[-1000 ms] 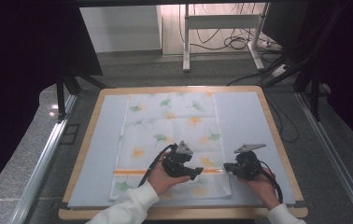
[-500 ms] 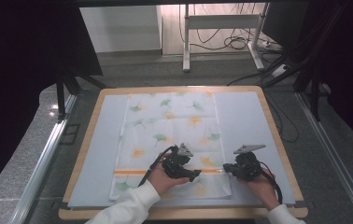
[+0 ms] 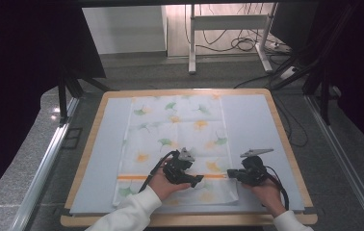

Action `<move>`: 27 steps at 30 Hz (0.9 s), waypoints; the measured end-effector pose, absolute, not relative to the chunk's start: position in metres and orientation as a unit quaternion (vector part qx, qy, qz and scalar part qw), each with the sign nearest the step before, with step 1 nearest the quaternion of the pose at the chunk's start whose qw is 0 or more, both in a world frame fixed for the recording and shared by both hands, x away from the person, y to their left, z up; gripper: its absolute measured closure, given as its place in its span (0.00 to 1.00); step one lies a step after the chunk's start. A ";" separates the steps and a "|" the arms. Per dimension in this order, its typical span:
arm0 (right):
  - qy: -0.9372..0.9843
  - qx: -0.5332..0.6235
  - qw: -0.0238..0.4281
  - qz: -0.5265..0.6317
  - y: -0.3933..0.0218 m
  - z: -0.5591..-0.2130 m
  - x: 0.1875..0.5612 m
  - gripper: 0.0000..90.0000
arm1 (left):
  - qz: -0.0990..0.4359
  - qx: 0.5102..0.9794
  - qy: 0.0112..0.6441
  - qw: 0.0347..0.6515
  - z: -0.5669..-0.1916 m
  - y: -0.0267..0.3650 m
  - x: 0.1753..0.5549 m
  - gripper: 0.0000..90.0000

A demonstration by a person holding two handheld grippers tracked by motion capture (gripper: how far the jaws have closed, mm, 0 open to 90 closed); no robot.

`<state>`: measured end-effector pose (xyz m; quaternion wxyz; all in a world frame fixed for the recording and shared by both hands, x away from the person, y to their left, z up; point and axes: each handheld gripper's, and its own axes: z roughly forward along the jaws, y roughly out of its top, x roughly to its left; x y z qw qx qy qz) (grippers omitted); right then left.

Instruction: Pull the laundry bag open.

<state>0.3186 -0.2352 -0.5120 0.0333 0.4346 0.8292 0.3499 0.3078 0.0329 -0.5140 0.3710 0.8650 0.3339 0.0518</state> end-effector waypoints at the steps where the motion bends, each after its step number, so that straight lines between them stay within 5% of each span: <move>1: 0.830 0.433 0.036 0.348 -0.234 -0.512 0.319 0.99 | 0.053 0.864 0.335 0.372 -0.514 0.033 0.308 0.37; 27: 0.844 0.409 0.033 0.345 -0.217 -0.509 0.316 0.99 | 0.051 0.867 0.329 0.370 -0.514 0.034 0.308 0.36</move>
